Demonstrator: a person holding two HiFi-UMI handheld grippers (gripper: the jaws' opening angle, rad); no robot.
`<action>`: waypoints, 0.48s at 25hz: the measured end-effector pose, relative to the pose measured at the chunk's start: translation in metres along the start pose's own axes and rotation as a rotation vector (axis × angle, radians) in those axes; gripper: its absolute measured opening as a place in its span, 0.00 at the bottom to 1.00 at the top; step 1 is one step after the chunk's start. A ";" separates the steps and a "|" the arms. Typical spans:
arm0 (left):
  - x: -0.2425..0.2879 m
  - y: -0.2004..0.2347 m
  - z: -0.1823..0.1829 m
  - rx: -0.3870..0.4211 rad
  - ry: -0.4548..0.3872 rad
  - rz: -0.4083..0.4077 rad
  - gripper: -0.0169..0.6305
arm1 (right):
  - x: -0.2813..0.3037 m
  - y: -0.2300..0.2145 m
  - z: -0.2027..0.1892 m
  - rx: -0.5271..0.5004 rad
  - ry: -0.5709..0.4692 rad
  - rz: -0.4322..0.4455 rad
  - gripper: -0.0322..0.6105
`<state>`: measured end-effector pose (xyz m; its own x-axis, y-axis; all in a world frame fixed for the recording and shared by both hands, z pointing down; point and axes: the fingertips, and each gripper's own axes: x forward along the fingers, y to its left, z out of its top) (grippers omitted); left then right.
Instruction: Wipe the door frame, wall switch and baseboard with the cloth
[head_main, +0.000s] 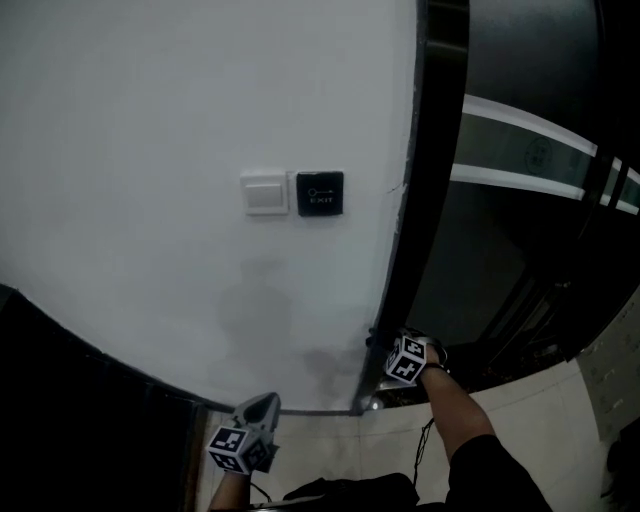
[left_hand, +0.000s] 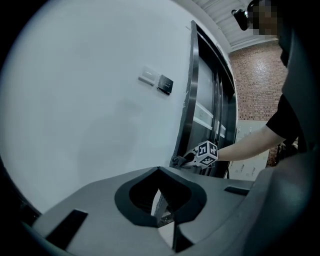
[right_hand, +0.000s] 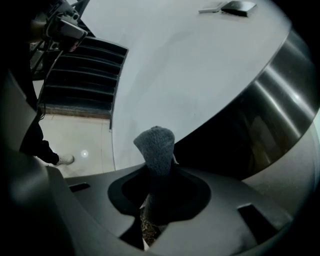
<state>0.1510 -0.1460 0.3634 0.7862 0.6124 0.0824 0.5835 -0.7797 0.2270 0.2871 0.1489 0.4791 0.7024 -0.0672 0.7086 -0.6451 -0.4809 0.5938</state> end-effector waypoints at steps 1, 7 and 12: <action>-0.001 -0.001 0.000 0.008 0.006 -0.007 0.01 | 0.002 0.003 -0.003 0.026 0.001 0.003 0.19; -0.001 -0.002 0.015 0.058 0.005 -0.051 0.01 | -0.033 0.012 0.010 0.171 -0.119 -0.035 0.19; 0.012 -0.019 0.020 0.035 -0.024 -0.116 0.01 | -0.099 -0.006 0.019 0.279 -0.274 -0.118 0.19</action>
<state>0.1538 -0.1265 0.3411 0.7173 0.6960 0.0336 0.6776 -0.7079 0.1991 0.2275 0.1418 0.3985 0.8450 -0.2096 0.4920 -0.4755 -0.7154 0.5120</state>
